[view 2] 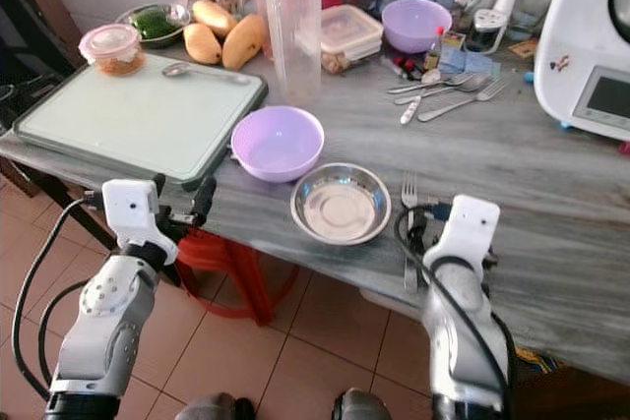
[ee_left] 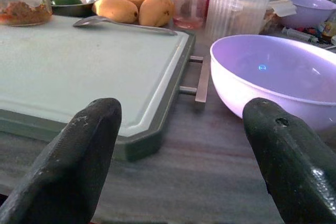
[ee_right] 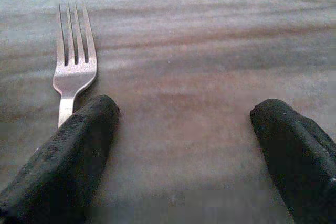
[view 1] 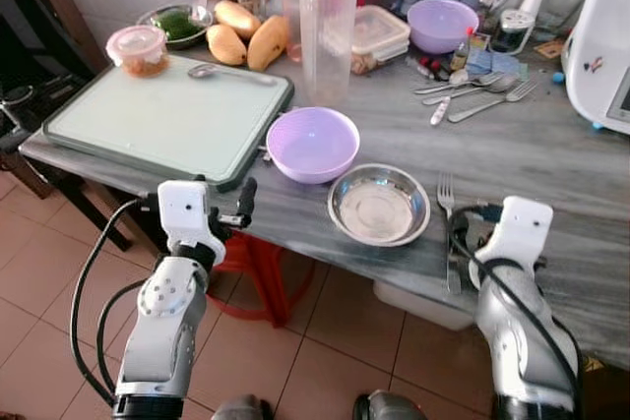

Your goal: Setting the table

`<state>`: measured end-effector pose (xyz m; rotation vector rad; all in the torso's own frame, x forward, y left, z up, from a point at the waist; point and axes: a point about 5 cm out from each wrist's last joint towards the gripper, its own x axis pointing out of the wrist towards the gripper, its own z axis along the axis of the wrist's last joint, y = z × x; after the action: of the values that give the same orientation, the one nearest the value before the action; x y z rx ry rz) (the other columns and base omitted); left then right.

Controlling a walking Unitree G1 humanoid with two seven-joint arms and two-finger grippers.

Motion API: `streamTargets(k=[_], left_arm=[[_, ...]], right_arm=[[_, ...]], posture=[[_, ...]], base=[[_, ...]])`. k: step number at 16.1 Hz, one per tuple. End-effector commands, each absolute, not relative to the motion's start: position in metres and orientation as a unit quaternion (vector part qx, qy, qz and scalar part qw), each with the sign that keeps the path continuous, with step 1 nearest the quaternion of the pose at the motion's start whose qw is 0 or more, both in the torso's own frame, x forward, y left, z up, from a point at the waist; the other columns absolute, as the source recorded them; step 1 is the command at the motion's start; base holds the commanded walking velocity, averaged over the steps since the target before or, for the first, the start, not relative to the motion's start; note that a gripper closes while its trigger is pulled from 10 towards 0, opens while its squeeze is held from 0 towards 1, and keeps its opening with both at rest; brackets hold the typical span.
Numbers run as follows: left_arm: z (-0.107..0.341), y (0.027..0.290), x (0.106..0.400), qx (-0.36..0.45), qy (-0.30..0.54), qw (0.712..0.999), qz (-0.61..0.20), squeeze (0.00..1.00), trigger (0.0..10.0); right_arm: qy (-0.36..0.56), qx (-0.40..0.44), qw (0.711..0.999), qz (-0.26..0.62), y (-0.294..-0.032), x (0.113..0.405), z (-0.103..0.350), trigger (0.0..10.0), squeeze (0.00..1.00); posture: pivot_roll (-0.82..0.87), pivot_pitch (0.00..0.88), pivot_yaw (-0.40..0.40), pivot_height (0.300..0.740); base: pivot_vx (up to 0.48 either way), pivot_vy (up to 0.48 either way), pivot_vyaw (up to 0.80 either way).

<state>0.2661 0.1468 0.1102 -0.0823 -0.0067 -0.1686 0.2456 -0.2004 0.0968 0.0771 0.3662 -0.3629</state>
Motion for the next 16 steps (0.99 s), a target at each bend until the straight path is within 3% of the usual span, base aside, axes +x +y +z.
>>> streamTargets(k=[1, 16], left_arm=[[0.112, 0.148, 0.268, -0.038, -0.007, 0.996, -0.082, 0.0, 10.0], [0.113, 0.146, 0.268, -0.042, -0.012, 0.995, -0.085, 0.0, 10.0]], right_arm=[[0.21, 0.035, 0.96, -0.18, -0.197, 0.238, 0.089, 10.0, 0.54], [0.135, 0.017, 0.959, -0.247, -0.218, 0.241, 0.11, 10.0, 0.55]], posture=[[0.0, 0.054, 0.04, 0.74], [0.0, 0.048, 0.044, 0.74]], base=[[0.0, 0.0, 0.0], [0.0, 0.0, 0.0]])
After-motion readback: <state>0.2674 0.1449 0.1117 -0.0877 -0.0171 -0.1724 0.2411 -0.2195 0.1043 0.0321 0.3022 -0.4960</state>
